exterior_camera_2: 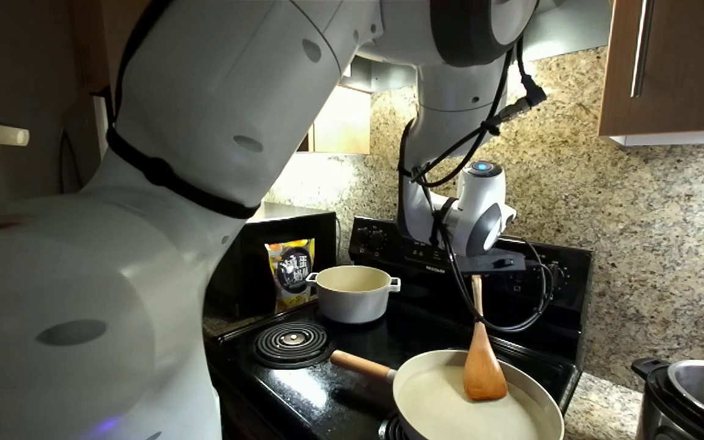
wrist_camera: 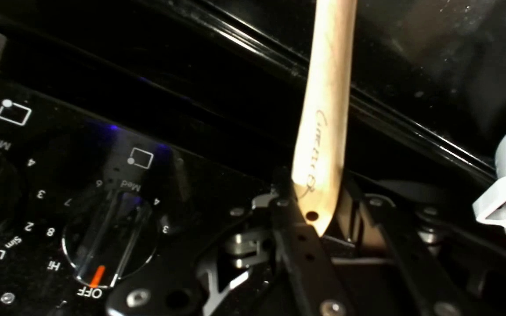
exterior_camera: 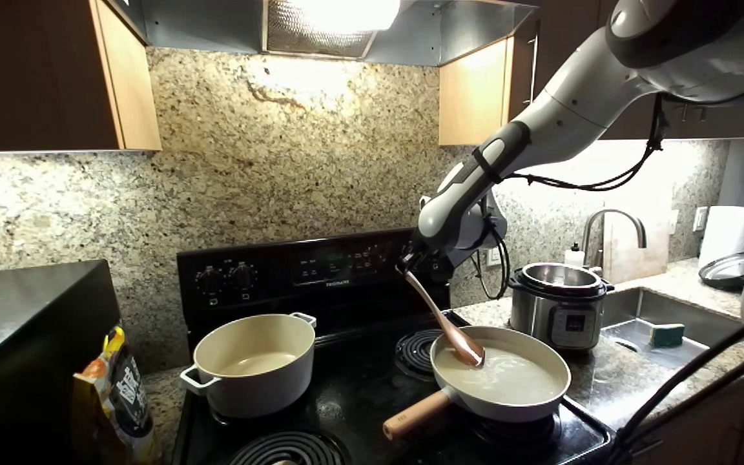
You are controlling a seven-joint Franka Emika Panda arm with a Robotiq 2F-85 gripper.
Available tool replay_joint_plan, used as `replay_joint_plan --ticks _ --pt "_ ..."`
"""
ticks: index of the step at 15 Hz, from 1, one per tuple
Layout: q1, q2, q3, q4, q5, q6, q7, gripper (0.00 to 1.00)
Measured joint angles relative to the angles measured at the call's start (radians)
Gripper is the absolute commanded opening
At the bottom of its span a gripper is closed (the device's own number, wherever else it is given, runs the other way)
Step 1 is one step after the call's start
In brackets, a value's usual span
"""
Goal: Stir the contents of the pan with the wooden spoon
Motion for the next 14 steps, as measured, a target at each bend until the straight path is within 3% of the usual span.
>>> replay_joint_plan --ticks 7,14 --pt "-0.120 0.079 0.047 0.009 -0.015 0.000 -0.082 0.10" --pt "-0.205 0.098 0.092 -0.096 -0.075 0.015 -0.100 0.10"
